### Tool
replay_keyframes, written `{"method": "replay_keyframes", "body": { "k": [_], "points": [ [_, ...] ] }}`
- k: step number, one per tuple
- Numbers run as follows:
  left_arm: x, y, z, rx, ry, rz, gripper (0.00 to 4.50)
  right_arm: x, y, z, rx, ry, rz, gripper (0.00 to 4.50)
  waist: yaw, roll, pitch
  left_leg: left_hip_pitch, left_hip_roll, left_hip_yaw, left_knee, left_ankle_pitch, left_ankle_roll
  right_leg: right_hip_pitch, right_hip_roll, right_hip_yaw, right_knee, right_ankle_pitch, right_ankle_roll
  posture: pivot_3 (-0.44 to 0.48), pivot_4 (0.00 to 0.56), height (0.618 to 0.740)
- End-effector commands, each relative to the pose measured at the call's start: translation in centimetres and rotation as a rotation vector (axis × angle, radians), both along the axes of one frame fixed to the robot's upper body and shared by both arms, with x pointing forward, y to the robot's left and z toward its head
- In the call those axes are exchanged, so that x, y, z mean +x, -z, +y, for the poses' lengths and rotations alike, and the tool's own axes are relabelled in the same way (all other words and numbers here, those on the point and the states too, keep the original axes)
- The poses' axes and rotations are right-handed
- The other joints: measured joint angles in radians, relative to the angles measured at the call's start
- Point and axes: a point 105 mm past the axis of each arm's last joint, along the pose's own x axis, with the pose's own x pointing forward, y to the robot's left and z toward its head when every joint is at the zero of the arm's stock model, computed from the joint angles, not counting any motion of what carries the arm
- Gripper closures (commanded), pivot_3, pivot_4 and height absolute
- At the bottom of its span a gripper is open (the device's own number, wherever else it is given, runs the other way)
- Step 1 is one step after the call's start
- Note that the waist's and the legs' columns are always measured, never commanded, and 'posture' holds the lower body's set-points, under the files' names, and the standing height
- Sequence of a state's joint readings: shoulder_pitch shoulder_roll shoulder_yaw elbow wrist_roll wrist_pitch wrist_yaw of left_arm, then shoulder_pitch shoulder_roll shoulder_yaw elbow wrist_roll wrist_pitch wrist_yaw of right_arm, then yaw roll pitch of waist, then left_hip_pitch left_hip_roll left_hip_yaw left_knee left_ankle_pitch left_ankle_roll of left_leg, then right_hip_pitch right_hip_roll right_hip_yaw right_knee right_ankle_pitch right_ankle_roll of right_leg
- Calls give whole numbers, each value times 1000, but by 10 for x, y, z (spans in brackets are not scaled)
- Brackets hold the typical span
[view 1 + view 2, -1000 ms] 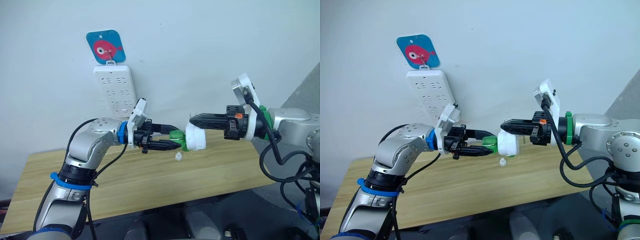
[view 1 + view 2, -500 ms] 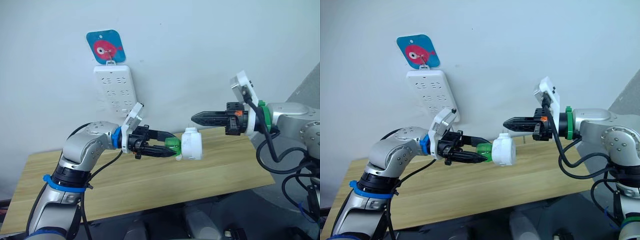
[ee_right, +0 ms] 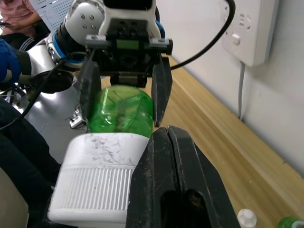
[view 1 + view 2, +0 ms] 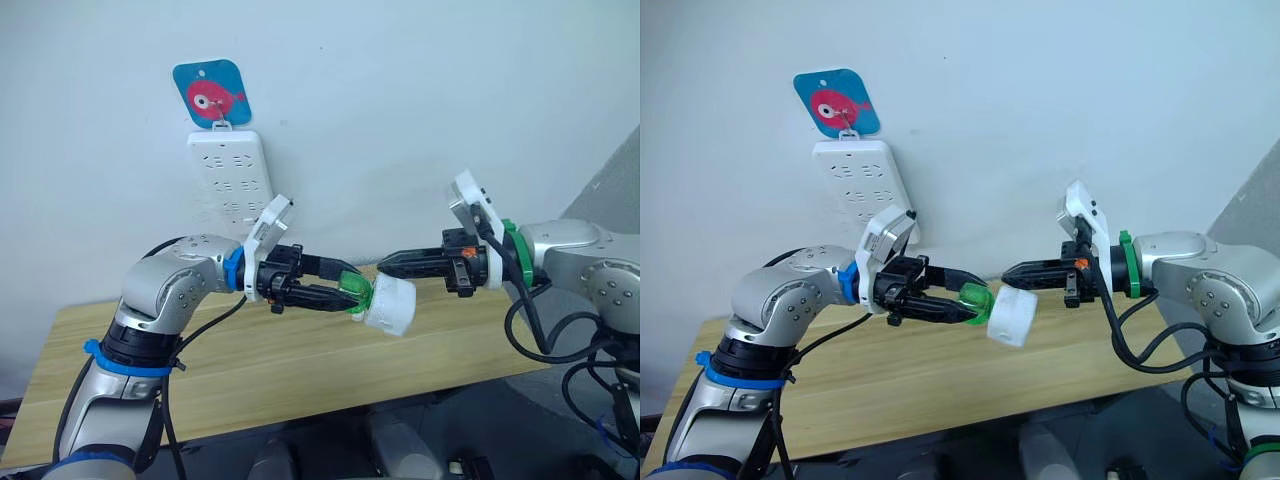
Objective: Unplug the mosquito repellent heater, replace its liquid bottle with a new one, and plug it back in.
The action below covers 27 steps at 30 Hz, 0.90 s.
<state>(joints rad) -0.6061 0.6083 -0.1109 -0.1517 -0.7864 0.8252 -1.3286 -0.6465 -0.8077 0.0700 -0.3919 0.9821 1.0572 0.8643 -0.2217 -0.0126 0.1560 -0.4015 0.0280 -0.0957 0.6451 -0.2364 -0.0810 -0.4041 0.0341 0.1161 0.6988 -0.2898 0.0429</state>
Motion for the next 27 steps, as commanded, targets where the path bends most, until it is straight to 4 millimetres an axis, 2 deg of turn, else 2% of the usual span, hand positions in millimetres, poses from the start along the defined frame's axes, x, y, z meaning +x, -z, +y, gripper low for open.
{"method": "replay_keyframes", "body": {
  "k": [1, 11, 15, 19, 21, 25, 27],
  "points": [
    [-1, -19, 0, -37, 1, -67, 2183, -6, -5, 6, 13, -37, -31, 4500, 0, 0, 0, 0, 0, 0, 0, 0, 0, 0, 0, 0, 0, 0, 0, -234, 74, 740],
    [4, -13, 2, -18, -45, -74, 2183, 8, -21, 2, 79, 50, -78, 4500, 0, 0, 0, 0, 0, 0, 0, 0, 0, 0, 0, 0, 0, 0, -1, -234, 77, 740],
    [12, -12, 4, -24, -110, -109, 2183, 26, -38, -13, 144, 192, -89, 4500, 0, 0, 0, 0, 0, 0, 0, 0, 0, 0, 0, 0, 0, 0, -1, -233, 80, 740],
    [16, -10, 5, -25, -148, -140, 2183, 29, -45, -31, 193, 257, -40, 4500, 1, 0, 0, 0, 0, 0, 0, 0, 0, 0, 0, 0, 0, 1, -2, -232, 83, 740],
    [17, -10, 6, -29, -165, -154, 2183, 26, -43, -38, 196, 274, -9, 3950, 1, 0, 0, 0, 0, 0, 0, 0, 0, 0, 0, 0, 0, 1, -3, -232, 85, 740],
    [24, -13, 6, -72, -242, -235, 2183, 14, -27, -59, 197, 312, 146, 2520, 5, 0, 0, 0, 0, 0, 0, 0, 0, 0, 0, 0, 0, 2, -3, -232, 87, 740],
    [24, -11, 6, -71, -251, -262, 2183, 9, -22, -63, 205, 317, 200, 1787, 5, 0, 0, 0, -1, 1, 0, 0, 0, 0, 0, 1, 0, 2, -3, -232, 87, 740]
  ]
}}
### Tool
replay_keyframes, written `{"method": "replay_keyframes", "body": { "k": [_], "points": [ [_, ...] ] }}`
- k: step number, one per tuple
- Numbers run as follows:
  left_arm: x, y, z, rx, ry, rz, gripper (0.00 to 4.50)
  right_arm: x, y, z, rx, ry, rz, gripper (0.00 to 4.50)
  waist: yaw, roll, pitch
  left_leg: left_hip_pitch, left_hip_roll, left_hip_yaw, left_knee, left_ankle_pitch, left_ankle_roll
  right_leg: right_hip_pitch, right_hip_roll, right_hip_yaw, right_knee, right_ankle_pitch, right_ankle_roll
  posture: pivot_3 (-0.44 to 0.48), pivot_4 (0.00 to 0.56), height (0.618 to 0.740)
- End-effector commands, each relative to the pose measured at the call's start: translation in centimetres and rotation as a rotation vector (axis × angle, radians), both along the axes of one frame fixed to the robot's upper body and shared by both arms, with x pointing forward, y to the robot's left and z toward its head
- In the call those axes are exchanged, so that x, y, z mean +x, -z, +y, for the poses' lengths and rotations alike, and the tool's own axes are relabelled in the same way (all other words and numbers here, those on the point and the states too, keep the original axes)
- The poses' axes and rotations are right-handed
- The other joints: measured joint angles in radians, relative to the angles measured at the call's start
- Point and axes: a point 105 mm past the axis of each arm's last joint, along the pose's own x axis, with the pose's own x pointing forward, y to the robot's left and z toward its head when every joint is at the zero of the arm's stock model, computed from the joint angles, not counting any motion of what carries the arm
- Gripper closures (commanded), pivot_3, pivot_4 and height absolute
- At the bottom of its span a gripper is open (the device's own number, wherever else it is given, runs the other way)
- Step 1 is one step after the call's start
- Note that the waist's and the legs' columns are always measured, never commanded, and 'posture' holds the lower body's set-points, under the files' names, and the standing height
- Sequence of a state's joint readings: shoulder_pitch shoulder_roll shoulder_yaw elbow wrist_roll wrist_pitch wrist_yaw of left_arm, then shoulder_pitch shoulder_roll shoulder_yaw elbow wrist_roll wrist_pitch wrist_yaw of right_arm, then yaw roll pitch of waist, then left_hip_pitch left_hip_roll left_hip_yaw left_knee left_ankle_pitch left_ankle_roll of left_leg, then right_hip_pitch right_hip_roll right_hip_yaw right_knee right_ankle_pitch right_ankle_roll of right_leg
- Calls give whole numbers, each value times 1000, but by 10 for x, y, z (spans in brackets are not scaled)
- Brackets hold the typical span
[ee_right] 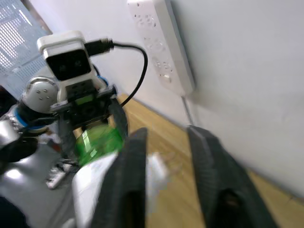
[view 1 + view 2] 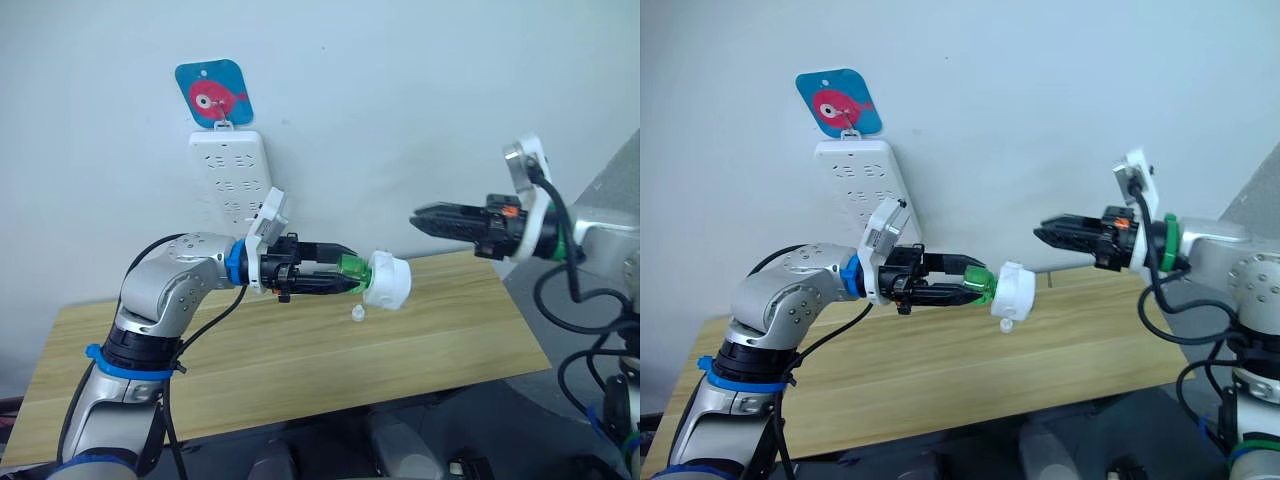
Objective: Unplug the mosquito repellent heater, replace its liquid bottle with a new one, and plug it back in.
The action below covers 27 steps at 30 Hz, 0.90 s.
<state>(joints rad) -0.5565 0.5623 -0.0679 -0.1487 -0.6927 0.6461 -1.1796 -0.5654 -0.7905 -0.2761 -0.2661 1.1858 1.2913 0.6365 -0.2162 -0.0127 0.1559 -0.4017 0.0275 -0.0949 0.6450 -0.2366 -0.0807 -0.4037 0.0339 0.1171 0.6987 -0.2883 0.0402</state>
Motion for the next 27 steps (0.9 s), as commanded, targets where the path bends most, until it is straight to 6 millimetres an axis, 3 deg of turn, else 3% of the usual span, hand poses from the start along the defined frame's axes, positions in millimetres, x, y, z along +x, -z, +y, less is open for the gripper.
{"method": "replay_keyframes", "body": {
  "k": [1, 5, 14, 22, 27],
  "points": [
    [0, -10, 3, -25, -36, -106, 2183, -12, -5, -6, 46, -15, 45, 1433, -2, 0, 0, 0, 0, 1, 0, 0, 0, 0, 0, 1, 0, 0, 0, -232, 87, 740],
    [1, -9, 4, -36, -56, -132, 2183, -16, 4, -9, 85, -10, 158, 9, -6, 0, 0, 1, 0, 3, 0, 0, 0, 0, 0, 2, 1, -1, 1, -230, 92, 740],
    [-1, -12, 3, -49, -49, -188, 2183, -20, 29, -1, 199, 5, 447, 0, -3, 0, 0, 1, 0, 6, 0, -2, 3, 0, 1, 5, 0, -1, 2, -212, 92, 740],
    [-4, -12, 2, -48, -37, -190, 2183, -11, 15, 14, 339, -35, 413, 0, -2, 0, 0, 1, 1, 6, 0, -2, 4, 0, 1, 5, 0, -2, 4, -202, 91, 740],
    [-5, -13, 2, -52, -32, -192, 2183, -8, 24, 22, 321, -20, 446, 0, 4, 0, 0, 1, 1, 6, 0, -2, 4, 0, 1, 5, -1, -2, 4, -197, 90, 740]
  ]
}}
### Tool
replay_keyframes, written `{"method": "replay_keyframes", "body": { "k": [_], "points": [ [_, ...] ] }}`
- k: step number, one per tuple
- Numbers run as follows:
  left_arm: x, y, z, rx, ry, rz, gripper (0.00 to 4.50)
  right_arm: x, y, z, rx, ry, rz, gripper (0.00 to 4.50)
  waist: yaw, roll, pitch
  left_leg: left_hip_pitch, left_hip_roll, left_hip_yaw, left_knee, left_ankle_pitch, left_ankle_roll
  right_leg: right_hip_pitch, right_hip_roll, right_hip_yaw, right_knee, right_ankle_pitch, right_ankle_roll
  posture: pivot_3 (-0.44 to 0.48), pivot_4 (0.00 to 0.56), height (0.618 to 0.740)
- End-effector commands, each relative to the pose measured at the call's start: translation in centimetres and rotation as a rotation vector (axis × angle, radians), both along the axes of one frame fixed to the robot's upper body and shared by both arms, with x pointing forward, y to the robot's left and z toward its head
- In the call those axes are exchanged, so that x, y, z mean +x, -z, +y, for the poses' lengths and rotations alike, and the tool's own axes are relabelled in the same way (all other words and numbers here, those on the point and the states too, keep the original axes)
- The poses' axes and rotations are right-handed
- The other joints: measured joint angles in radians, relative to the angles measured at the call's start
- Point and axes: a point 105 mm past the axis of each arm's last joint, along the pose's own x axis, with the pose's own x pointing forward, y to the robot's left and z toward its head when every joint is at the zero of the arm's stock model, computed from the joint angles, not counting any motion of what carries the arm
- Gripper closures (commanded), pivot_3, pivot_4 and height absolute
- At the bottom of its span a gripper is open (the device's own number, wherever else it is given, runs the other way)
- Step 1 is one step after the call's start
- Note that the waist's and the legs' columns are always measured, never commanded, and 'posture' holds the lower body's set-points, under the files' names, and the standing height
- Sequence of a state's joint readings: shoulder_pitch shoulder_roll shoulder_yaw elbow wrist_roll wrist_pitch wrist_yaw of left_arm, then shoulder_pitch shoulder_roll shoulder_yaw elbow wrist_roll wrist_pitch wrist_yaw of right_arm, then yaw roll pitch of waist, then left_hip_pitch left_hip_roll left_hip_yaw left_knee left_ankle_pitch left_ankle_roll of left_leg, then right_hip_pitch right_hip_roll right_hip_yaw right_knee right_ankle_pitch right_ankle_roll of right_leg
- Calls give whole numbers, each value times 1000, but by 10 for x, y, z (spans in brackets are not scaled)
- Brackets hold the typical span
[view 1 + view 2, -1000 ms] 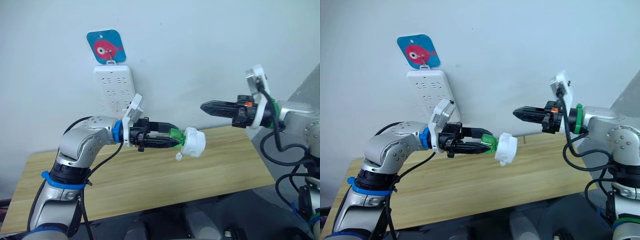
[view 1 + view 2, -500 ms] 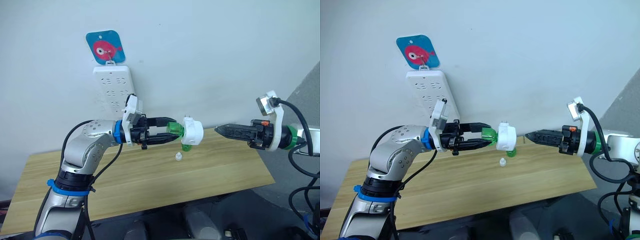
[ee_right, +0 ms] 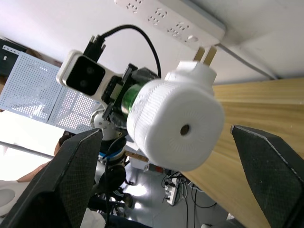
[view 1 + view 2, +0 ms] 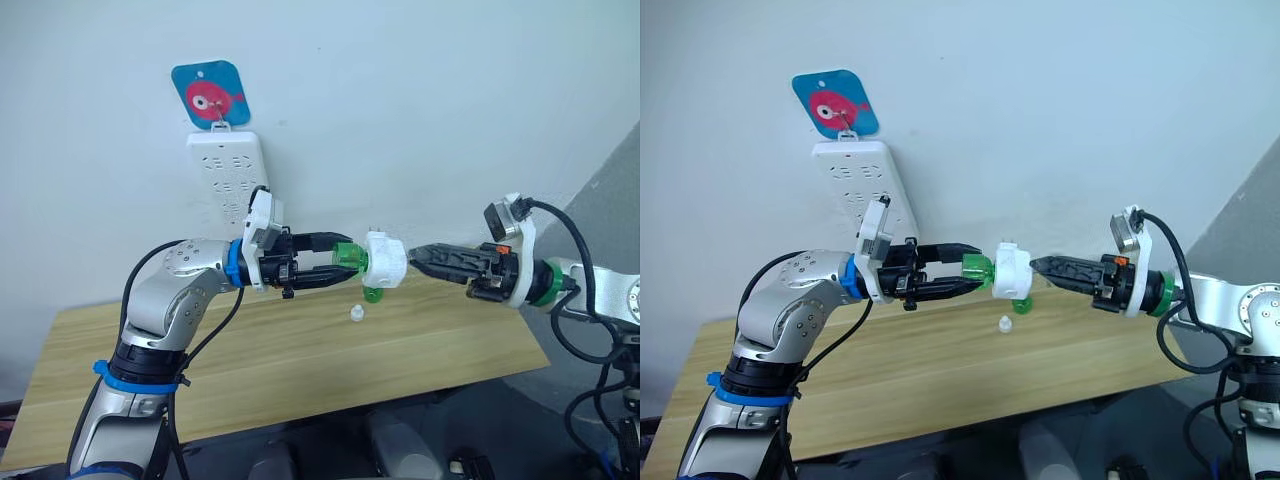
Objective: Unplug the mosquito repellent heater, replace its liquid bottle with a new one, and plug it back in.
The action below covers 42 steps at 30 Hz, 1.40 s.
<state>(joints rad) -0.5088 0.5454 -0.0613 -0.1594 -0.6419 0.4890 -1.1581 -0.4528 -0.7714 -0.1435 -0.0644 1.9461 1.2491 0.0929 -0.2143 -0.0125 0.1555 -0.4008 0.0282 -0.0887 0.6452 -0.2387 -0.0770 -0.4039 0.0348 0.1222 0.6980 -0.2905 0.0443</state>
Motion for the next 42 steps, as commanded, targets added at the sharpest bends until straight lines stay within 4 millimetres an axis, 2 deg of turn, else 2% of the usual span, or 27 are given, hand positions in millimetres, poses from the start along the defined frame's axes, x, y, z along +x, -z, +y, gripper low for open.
{"method": "replay_keyframes", "body": {
  "k": [1, 19, 23, 24, 35, 42],
  "points": [
    [-7, -14, -1, -23, 21, -67, 2183, -2, -4, 7, 15, -22, -6, 0, 3, 0, 0, 0, 0, 0, 0, 0, 0, 0, 0, 0, 0, 0, 0, -197, 90, 740],
    [-11, -15, -4, -32, 37, -78, 2184, -5, -5, 29, 104, -146, 18, 0, 18, 0, 0, 0, 0, 0, 0, 0, 0, 0, 0, 0, 0, 1, -1, -178, 76, 740],
    [-11, -16, -5, -36, 37, -83, 2185, -7, 1, 31, 97, -156, 39, 848, 18, 0, 0, 0, 0, 0, 0, 0, 0, 0, 0, 0, 0, 1, -1, -177, 75, 740],
    [-11, -16, -5, -37, 36, -83, 2192, -7, 2, 31, 93, -153, 44, 896, 18, 0, -1, 0, 0, 0, 0, 0, 0, 0, 0, 0, 0, 1, -1, -177, 75, 740],
    [-10, -15, -3, -29, 32, -82, 2199, -4, -6, 25, 129, -121, 13, 896, 18, 0, -1, 0, 0, 0, 0, 0, 0, 0, 0, 0, 0, 1, -1, -179, 78, 740],
    [-11, -12, -3, -20, 35, -84, 2200, -5, -11, 29, 129, -121, -17, 896, 18, 0, -1, 0, 0, 0, 0, 0, 0, 0, 0, 0, 0, 1, -1, -184, 80, 740]
  ]
}}
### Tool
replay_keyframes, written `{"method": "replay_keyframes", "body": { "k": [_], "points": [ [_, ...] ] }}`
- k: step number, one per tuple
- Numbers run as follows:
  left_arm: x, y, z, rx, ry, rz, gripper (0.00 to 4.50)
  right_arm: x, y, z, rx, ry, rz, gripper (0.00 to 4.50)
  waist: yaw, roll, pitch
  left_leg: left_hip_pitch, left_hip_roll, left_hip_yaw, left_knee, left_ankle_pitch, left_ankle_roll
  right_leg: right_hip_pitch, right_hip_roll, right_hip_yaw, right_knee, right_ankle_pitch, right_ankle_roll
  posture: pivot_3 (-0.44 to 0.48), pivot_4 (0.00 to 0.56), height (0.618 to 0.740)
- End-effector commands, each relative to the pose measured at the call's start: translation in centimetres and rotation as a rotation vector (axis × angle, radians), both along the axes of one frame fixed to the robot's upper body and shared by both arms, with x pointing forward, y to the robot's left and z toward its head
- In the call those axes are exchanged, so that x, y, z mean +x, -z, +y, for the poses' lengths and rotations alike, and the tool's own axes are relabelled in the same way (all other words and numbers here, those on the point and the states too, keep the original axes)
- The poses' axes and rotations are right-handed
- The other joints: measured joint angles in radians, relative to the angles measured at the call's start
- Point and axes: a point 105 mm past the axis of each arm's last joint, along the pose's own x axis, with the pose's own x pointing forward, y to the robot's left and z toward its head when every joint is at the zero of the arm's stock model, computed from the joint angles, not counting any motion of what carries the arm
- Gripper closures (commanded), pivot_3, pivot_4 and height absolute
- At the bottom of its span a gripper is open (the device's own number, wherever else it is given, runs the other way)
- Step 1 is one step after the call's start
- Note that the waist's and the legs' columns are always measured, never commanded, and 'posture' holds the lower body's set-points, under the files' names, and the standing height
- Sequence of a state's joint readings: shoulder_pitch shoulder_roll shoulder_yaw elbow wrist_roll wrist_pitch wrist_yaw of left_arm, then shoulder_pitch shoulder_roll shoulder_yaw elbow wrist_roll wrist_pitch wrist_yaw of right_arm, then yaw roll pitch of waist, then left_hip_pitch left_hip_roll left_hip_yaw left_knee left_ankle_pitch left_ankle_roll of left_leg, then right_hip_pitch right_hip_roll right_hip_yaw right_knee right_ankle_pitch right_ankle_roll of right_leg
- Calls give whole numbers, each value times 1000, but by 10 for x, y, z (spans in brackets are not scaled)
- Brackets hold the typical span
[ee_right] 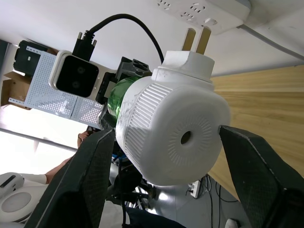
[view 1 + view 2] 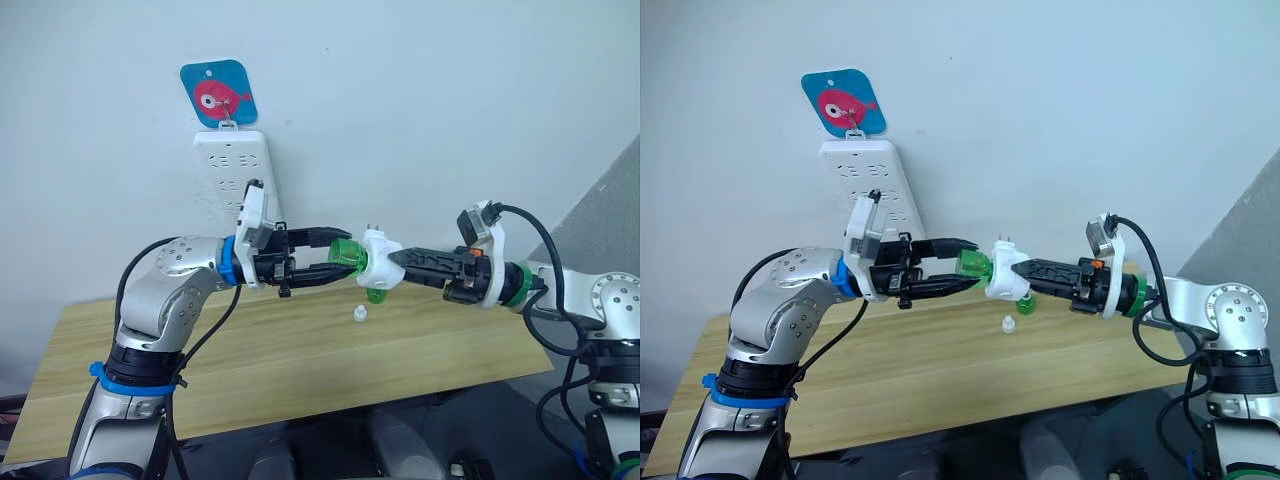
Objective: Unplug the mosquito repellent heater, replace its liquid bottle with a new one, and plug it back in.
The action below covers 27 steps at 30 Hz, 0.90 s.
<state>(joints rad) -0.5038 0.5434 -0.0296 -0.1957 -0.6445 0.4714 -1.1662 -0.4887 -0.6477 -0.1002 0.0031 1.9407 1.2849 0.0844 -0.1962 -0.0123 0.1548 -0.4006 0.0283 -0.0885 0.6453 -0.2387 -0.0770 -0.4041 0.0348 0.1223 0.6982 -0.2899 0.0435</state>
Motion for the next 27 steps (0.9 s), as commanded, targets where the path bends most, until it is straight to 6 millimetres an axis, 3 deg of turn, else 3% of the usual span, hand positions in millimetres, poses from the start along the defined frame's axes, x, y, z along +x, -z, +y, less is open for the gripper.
{"method": "replay_keyframes", "body": {
  "k": [1, 13, 27],
  "points": [
    [-6, -1, -6, 2, 31, -27, 2200, -8, -22, 8, 50, -40, -95, 896, 0, 0, 0, 0, 0, 0, 0, 0, 0, 0, 0, 0, 0, 0, 0, -184, 80, 740],
    [-4, 6, -2, 47, 17, -41, 2200, -15, -33, 9, 58, -88, -148, 896, -1, 0, 0, 0, 0, 0, 0, 0, 0, 0, 0, 0, 0, 0, 0, -186, 82, 740],
    [-1, 7, -2, 62, 3, -59, 2200, -20, -29, 5, 41, -99, -141, 896, 0, 0, 0, 0, 0, 0, 0, 0, 0, 0, 0, 0, 0, 0, 0, -190, 83, 740]
  ]
}}
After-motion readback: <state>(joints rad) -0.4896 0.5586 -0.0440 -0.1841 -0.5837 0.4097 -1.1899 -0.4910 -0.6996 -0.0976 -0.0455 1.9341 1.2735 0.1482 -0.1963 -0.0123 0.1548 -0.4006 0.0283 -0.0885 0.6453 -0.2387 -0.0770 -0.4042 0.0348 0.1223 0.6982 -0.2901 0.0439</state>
